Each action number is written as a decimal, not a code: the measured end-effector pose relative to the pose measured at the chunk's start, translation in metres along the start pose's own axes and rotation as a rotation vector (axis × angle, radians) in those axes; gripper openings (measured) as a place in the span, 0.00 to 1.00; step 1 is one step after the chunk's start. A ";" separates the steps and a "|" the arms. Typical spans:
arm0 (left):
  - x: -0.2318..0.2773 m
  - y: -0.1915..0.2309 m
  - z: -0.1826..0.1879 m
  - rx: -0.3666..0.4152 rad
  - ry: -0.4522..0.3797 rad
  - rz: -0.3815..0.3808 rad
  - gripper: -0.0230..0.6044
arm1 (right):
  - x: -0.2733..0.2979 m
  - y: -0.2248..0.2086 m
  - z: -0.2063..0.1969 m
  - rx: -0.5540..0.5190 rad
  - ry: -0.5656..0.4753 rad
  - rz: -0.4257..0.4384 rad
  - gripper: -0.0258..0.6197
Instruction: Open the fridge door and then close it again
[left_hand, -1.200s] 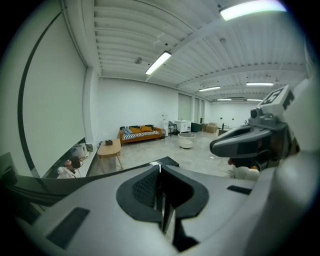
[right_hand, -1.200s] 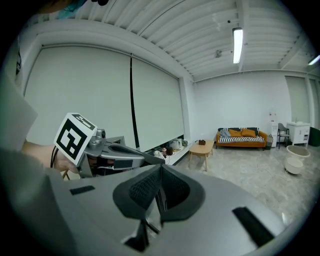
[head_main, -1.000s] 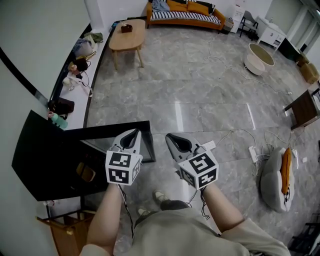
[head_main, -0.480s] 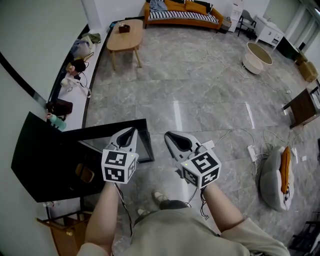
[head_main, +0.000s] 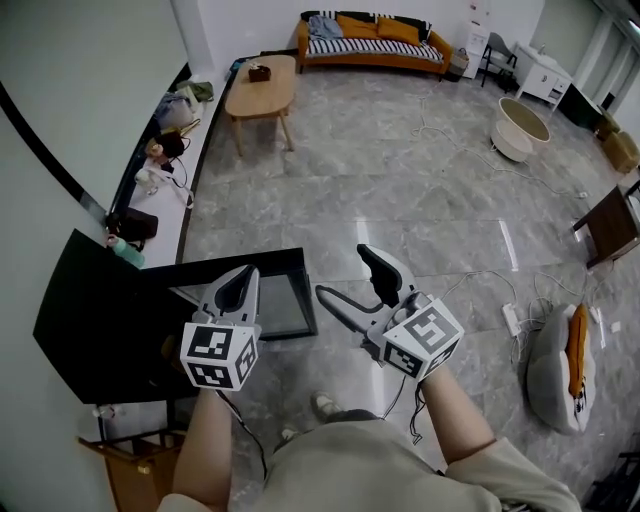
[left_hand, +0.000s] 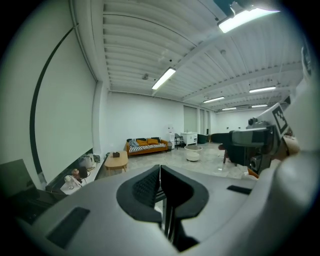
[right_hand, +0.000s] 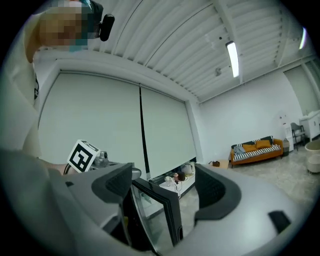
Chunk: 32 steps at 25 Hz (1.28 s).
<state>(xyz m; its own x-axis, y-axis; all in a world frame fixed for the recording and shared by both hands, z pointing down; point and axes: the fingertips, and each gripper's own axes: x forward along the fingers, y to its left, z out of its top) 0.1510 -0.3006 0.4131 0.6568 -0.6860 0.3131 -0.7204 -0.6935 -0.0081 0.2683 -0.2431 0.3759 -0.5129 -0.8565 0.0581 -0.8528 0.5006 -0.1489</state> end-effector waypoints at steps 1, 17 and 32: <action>-0.005 0.001 0.001 -0.001 -0.001 0.005 0.05 | -0.001 0.001 0.002 -0.011 0.000 0.005 0.56; -0.028 0.010 0.014 0.020 -0.017 0.031 0.05 | 0.045 -0.014 -0.016 -0.091 0.109 0.130 0.56; -0.024 0.022 -0.004 -0.003 0.028 0.061 0.05 | 0.099 -0.008 -0.079 -0.233 0.295 0.293 0.56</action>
<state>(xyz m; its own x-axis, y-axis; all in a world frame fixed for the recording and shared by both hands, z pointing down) 0.1186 -0.2987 0.4092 0.6051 -0.7205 0.3387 -0.7595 -0.6500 -0.0256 0.2164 -0.3217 0.4606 -0.7125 -0.6194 0.3298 -0.6501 0.7596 0.0222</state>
